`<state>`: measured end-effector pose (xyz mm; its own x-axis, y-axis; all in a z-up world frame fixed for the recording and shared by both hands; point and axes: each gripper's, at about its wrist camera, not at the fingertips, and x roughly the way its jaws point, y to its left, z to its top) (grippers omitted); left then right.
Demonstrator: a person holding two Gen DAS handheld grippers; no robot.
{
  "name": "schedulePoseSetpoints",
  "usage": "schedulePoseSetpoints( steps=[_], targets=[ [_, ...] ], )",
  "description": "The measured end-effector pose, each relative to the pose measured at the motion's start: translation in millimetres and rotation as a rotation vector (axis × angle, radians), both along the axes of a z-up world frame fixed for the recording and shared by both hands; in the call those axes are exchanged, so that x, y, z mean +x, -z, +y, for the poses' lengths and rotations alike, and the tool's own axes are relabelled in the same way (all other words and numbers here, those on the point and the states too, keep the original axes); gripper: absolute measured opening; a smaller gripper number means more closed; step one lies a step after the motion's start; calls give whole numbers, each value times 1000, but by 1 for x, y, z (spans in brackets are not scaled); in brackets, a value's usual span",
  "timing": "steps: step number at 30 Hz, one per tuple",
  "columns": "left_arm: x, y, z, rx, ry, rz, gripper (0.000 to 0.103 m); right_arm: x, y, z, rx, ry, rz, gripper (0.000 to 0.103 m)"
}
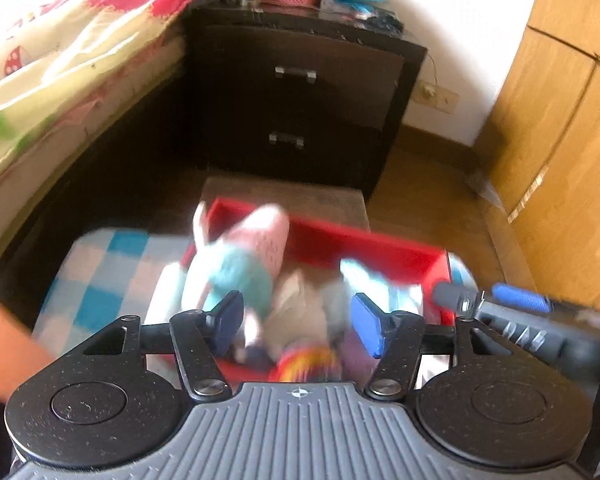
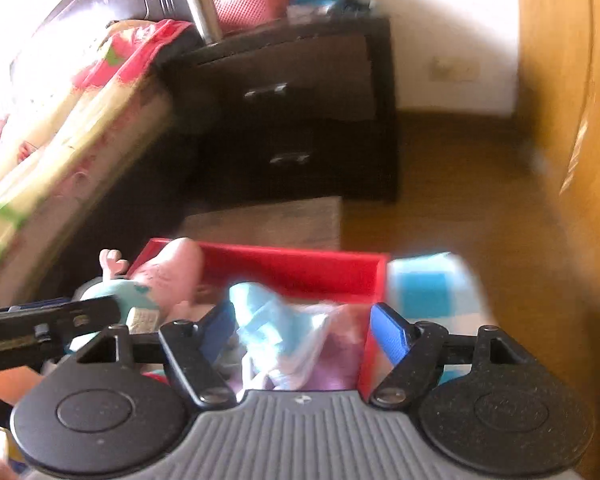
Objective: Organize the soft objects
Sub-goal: 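Move both grippers back toward the pink sock and second blue mask, then grasp the blue face mask with the left gripper while the right gripper grasps the pink sock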
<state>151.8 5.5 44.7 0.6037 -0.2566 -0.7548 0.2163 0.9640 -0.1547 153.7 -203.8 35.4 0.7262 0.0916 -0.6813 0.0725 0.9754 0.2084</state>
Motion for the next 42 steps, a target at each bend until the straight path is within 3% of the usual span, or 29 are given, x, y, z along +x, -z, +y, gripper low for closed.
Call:
schedulePoseSetpoints(
  steps=[2,6,11,16,25,31,34,36,41,42],
  targets=[
    [-22,7,8,3,43,25,64,-14,-3,2,38,-61,25,54],
    [-58,39,21,15,73,141,63,-48,14,25,-114,-193,110,55],
    [-87,80,31,-33,46,293,63,-70,48,34,-130,-232,230,55],
    [-111,107,20,-5,81,326,65,-77,73,45,-153,-257,299,62],
    [-117,138,-1,55,99,343,70,-71,104,54,-147,-258,346,62],
    [-120,140,-8,116,90,293,57,-65,117,55,-155,-252,365,62],
    [-120,139,-7,139,84,289,46,-65,118,55,-161,-245,360,61],
    [-119,137,-3,130,77,300,37,-64,117,57,-169,-255,360,56],
    [-119,134,-1,150,70,299,31,-67,113,61,-203,-262,370,24],
    [-120,133,-1,157,73,295,30,-69,112,60,-198,-261,376,22]
  ],
)
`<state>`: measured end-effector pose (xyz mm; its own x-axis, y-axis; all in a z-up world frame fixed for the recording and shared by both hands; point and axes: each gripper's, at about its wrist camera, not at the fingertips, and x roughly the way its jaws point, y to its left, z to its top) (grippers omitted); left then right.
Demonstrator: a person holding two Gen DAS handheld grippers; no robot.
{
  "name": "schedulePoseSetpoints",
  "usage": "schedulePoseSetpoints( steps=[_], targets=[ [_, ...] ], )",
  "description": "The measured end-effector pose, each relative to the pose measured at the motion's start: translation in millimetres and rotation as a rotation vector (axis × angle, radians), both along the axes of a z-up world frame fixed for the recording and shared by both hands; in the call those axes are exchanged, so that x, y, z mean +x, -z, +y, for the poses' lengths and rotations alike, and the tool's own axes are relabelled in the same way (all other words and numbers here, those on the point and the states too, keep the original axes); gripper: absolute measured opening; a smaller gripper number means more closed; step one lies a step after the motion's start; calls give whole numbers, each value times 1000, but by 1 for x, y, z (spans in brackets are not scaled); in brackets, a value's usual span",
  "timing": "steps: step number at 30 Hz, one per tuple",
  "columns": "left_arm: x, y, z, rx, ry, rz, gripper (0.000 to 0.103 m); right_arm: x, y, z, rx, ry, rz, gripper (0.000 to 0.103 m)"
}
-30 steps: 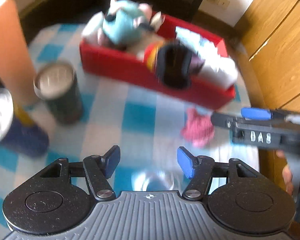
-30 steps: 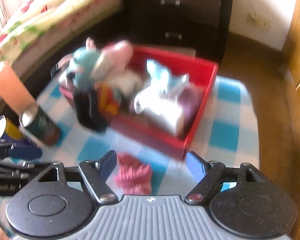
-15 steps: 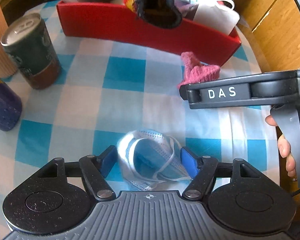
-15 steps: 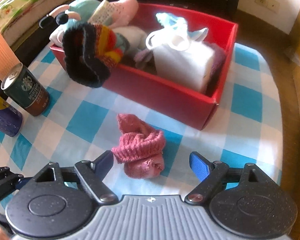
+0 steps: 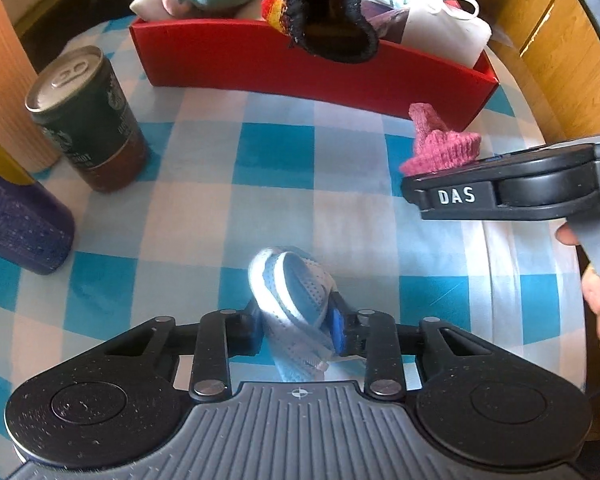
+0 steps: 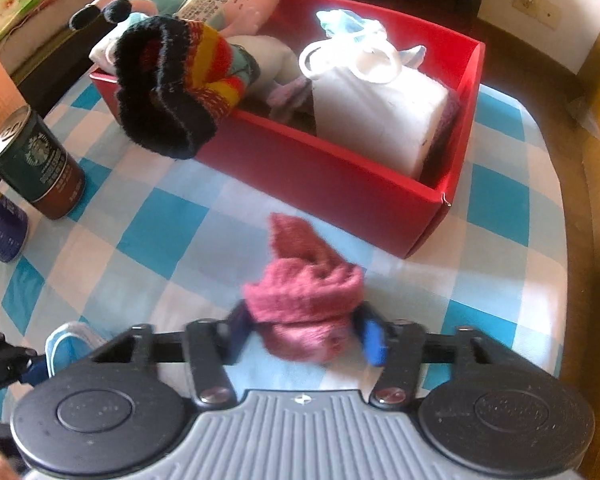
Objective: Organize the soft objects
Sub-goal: 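Grasp the blue face mask with the left gripper while the right gripper grasps the pink sock, then lift and carry the mask and pink sock over the red box with both grippers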
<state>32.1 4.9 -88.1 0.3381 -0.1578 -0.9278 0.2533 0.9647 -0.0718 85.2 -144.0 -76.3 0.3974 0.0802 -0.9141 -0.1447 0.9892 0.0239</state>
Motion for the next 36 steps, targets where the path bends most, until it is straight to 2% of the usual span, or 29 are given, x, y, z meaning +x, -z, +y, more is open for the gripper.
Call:
schedulePoseSetpoints(
  steps=[7,13,21,30,36],
  targets=[
    [0,-26,5,8,-4,-50,28,-19,-16,-4,26,-11,3,18],
    [6,-60,6,24,-20,-124,28,-33,-56,-7,40,-11,-50,18],
    [12,-122,-1,34,-29,-251,28,-45,-117,-7,47,-11,-154,18],
    [33,-172,-15,46,-28,-348,28,-37,-173,5,49,-17,-257,18],
    [62,-193,-22,56,-42,-394,29,-16,-194,7,40,-7,-300,18]
  ],
)
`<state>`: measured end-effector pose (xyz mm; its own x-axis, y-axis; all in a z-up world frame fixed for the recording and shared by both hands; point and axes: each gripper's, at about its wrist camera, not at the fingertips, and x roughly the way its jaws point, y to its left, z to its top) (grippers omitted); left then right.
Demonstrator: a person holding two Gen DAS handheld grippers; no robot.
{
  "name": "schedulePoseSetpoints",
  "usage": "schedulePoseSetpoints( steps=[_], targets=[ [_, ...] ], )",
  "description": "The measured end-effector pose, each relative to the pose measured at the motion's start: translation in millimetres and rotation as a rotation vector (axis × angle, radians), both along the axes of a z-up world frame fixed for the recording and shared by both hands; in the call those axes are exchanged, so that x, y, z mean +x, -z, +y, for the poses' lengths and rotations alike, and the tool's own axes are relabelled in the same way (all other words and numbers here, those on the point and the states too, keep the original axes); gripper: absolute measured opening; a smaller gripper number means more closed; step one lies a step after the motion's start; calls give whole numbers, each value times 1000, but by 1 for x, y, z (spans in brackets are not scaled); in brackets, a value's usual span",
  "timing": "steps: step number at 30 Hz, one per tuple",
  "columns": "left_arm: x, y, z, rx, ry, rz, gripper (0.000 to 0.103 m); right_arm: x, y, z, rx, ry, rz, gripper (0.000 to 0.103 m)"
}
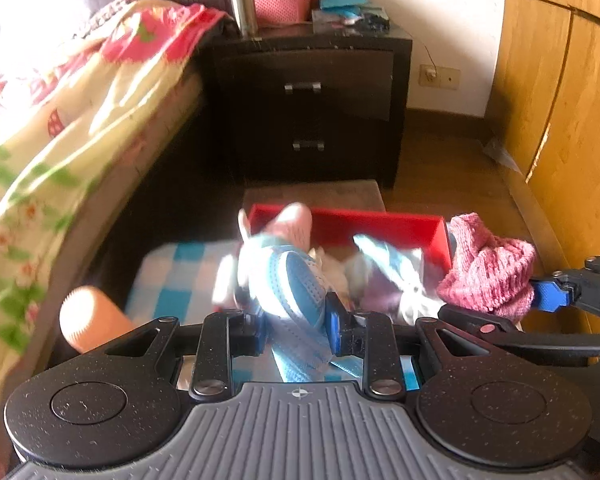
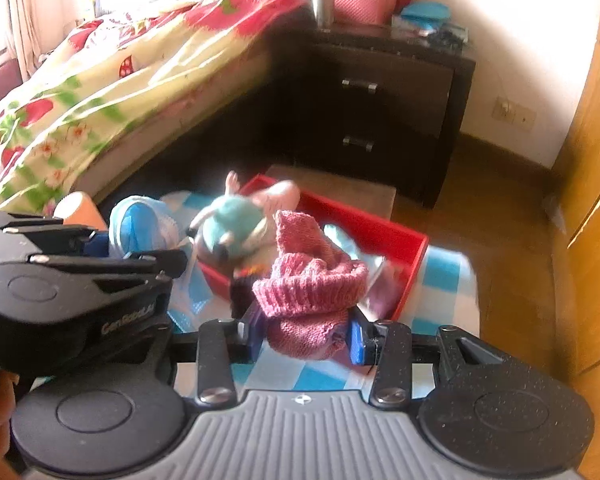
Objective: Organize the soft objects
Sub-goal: 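Lift and carry the mask and pink sock over the red box with both grippers, then open the left gripper to drop the mask while the right gripper drops the pink sock into the box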
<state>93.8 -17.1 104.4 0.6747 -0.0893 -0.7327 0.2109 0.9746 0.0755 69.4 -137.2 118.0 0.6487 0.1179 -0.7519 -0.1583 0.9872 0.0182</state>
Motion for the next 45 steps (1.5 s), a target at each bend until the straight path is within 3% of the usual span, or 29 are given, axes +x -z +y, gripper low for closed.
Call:
schedulePoseSetpoints(
  steps=[7,16,19,21,23,33,40,45],
  targets=[
    [43,2,-5,-3,-11,-6,29,42,0,-7,8,35,-6,18],
    [103,47,-25,-44,9,63,31,108,59,-26,25,85,82,18],
    [113,60,-29,-72,21,80,46,122,78,-35,52,99,107,20],
    [116,65,-31,-76,19,69,56,127,84,-38,49,107,106,28],
    [118,69,-32,-61,24,64,60,129,89,-41,45,116,103,37],
    [104,62,-21,-77,11,54,64,116,88,-52,82,149,92,41],
    [61,58,2,-125,-6,57,65,73,75,-50,96,144,78,41],
    [22,65,13,-106,-4,61,65,30,65,-47,115,132,51,42]
  ],
)
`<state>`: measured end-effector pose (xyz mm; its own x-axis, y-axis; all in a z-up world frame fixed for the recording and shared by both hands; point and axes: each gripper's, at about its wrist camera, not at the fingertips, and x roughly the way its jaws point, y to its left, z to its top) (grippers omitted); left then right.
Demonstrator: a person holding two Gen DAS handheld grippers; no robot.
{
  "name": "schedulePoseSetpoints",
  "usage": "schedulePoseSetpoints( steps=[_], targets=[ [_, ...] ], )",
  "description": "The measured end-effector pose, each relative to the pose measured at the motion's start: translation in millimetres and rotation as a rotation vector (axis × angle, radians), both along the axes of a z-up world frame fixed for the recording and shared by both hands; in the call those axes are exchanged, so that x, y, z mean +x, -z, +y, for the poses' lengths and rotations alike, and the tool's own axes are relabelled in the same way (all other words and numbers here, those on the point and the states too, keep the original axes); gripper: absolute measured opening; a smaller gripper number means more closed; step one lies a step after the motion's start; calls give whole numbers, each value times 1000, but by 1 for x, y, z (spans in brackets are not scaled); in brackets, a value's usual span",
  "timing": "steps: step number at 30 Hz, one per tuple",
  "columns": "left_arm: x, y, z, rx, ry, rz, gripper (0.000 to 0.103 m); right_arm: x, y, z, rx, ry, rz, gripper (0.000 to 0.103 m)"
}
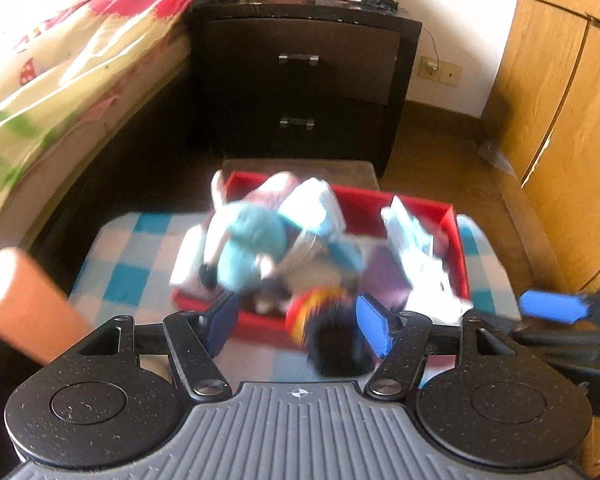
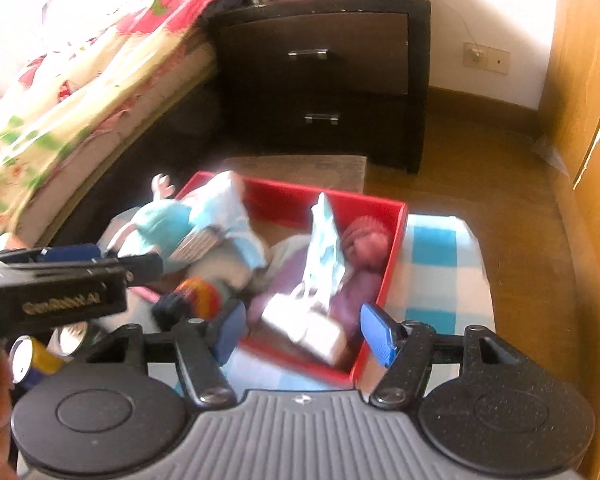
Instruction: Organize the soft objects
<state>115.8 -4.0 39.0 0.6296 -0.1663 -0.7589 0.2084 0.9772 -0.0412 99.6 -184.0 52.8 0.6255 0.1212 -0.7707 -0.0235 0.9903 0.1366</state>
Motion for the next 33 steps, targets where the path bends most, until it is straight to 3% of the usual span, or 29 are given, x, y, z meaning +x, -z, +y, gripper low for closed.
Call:
schedulePoseSetpoints(
  steps=[5,12,22,33],
  targets=[
    [-48,7,12,17,-12,-41,68,-44,-2,8,-42,11,-53,45],
    [-110,21,26,35,-6,-70,70,-98,5,6,34,44,-64,46],
    [-126,17,32,39,4,-138,75,-128,5,23,-51,-1,-130,46],
    [-133,17,33,31,-15,-155,79,-136,2,34,-26,-14,-180,47]
  ],
)
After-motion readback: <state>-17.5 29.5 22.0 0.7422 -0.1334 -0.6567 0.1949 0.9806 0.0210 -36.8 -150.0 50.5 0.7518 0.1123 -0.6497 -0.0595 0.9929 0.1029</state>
